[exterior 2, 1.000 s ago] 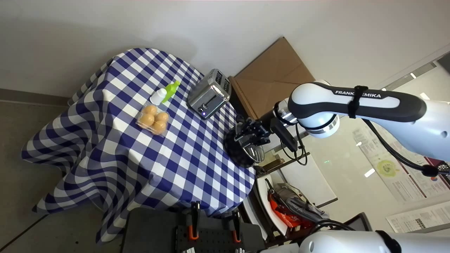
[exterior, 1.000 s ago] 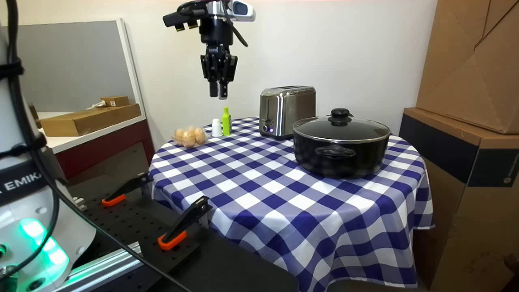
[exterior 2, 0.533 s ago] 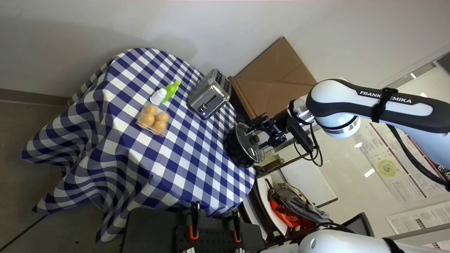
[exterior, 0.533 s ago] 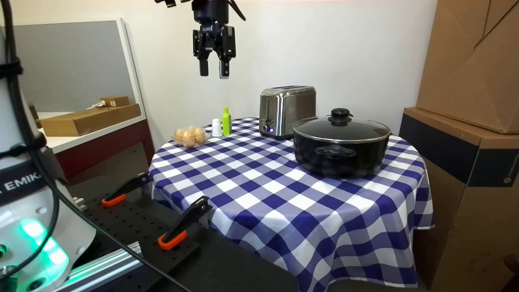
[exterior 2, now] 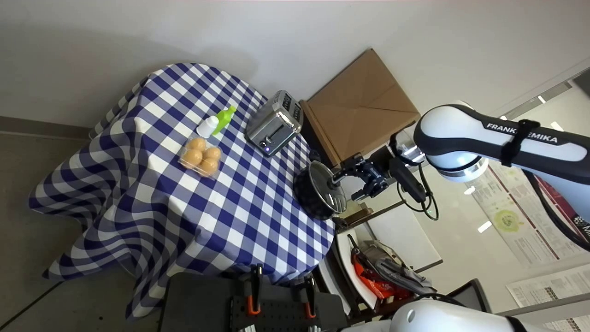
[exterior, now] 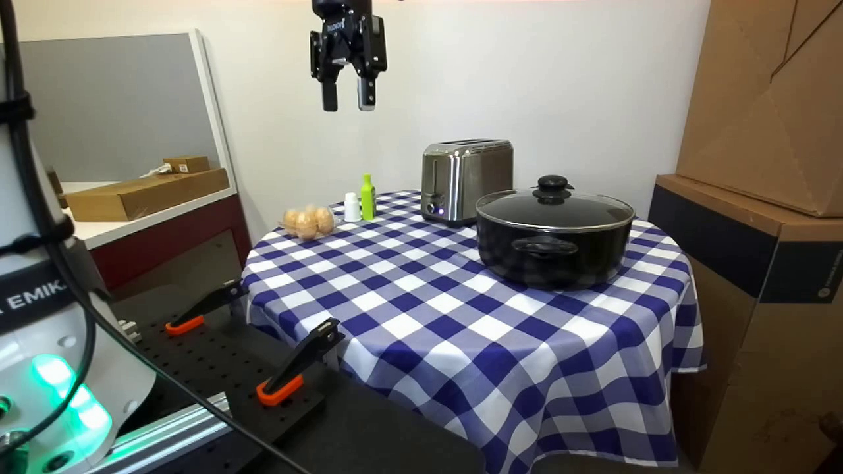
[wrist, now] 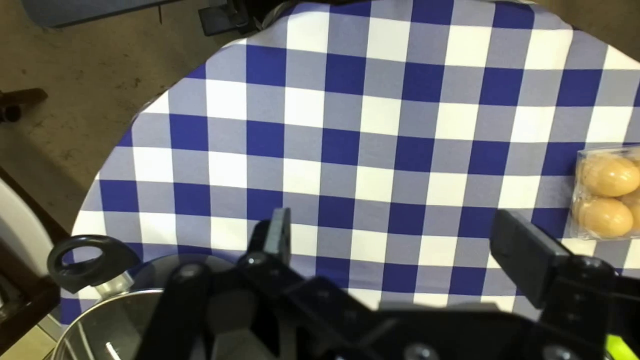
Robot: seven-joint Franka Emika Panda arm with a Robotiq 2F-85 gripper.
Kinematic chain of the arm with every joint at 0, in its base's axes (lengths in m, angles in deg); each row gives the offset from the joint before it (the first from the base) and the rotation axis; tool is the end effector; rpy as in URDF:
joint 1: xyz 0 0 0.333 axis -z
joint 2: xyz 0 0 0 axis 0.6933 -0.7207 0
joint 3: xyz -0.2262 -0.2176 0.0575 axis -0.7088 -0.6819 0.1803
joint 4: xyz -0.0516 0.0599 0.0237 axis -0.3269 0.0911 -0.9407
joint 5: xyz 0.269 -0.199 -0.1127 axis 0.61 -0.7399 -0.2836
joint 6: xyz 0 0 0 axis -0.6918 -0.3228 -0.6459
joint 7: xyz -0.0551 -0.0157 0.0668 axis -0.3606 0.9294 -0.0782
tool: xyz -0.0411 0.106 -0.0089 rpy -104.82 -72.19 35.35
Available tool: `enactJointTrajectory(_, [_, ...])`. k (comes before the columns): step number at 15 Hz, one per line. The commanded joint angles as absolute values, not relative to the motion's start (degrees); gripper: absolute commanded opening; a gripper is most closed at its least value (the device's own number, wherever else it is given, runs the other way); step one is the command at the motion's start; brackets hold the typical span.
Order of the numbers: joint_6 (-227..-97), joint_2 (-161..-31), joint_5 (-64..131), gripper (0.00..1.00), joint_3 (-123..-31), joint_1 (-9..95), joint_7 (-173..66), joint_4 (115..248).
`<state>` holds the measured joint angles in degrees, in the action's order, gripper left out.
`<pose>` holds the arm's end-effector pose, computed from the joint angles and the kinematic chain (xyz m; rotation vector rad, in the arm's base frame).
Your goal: Push on the toaster
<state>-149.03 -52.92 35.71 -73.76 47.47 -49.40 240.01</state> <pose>0.3405 -0.0265 0.4098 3.1161 -0.3296 -0.0868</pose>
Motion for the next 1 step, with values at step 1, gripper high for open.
enactJointTrajectory(1, [-148.9,-53.0,35.8,1.00,-73.6,47.6,-49.5,239.9])
